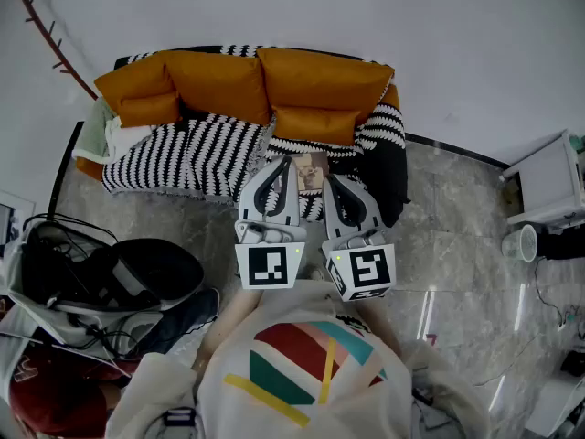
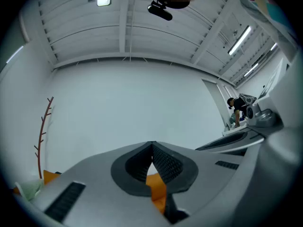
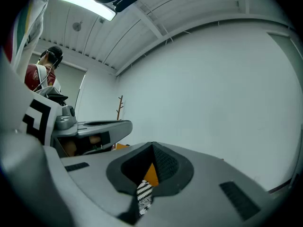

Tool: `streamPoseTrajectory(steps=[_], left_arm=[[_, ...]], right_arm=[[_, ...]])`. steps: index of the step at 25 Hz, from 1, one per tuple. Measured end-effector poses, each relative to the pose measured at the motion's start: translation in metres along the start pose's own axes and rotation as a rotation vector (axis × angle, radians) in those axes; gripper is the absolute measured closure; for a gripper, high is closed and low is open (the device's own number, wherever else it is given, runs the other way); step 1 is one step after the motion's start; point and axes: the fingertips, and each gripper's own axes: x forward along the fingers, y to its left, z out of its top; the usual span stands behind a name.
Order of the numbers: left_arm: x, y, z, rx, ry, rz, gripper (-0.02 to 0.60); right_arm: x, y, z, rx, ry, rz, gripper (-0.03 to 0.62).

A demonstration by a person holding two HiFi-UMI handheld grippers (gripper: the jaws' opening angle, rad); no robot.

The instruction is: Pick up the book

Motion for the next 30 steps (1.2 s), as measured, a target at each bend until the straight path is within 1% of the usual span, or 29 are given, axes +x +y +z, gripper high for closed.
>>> streamPoseTrajectory(steps=[3, 9, 13, 18, 22, 27, 30], left_arm=[[-0.002, 0.000, 0.002, 0.001, -0.004, 0.008, 0.577], [-0.008, -0.003, -0.001, -0.009, -0.002, 0.010, 0.577], [-0.009, -0.005, 0.000, -0.003, -0.006, 0.005, 0.577], [-0.013, -0.005, 0.001, -0.006, -0.011, 0.001, 0.577], [-0.019, -0.001, 0.004, -0.003, -0.019, 0.005, 0.577], [-0.023, 0.004, 0.002, -0.027, -0.024, 0.013, 0.577], [-0.021, 0.004, -0.001, -0.043, -0.013, 0.007, 0.577]], right_arm=[[-0.004, -0.003, 0.001, 0.006, -0.002, -0.011, 0.582], [-0.010, -0.011, -0.003, 0.000, -0.018, -0.062, 0.582], [-0.013, -0.011, -0.001, -0.007, -0.028, -0.065, 0.582], [-0.018, -0.004, 0.004, 0.013, -0.056, -0.041, 0.582], [-0.023, -0.006, 0.003, 0.017, -0.056, -0.059, 0.582], [-0.029, -0.013, 0.006, 0.047, -0.085, -0.067, 0.581], [-0.030, -0.019, 0.004, 0.047, -0.073, -0.087, 0.581]])
